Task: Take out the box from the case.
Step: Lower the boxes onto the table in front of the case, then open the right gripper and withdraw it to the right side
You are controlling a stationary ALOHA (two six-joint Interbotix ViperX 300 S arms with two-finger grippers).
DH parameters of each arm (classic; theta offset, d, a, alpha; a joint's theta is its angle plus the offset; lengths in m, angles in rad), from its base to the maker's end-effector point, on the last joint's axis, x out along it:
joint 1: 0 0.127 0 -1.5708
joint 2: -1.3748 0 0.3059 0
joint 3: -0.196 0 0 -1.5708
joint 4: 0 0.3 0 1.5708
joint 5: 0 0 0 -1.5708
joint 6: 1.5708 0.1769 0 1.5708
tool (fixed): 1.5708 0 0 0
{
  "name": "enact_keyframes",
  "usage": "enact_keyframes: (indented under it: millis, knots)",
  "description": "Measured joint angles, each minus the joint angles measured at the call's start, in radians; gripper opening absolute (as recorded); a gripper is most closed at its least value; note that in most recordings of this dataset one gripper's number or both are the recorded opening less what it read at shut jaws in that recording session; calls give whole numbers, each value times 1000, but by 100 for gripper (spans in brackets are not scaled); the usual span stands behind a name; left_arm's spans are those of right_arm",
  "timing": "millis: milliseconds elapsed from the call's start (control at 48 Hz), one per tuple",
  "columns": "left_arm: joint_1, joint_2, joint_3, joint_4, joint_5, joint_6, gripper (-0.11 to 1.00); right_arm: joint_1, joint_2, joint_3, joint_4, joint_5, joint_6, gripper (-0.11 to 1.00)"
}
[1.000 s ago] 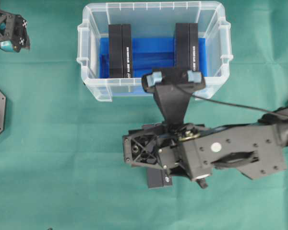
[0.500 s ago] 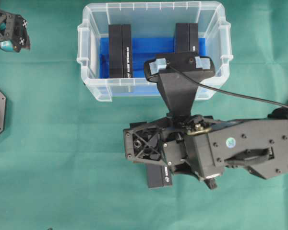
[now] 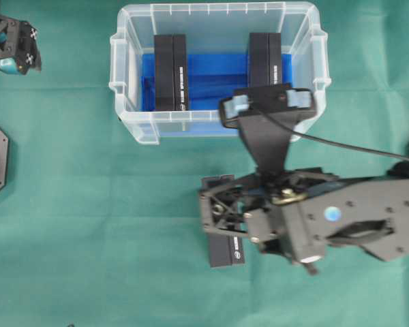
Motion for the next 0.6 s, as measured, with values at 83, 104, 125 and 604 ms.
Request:
enact_keyframes:
  millis: [83,104,125,604]
  knots:
    - [0,-2,0,-3,0,-2,94,11,-44,57,0,2,8,93]
    - [0,-2,0,-5,2,-2,94,14,-60,72,0,0,11,93]
    - [0,-2,0,-5,2,-3,94,17,-74,89,2,0,12,93]
    - [-6,-2,0,-8,3,-3,94,114,-428,503,5,-81,118,93]
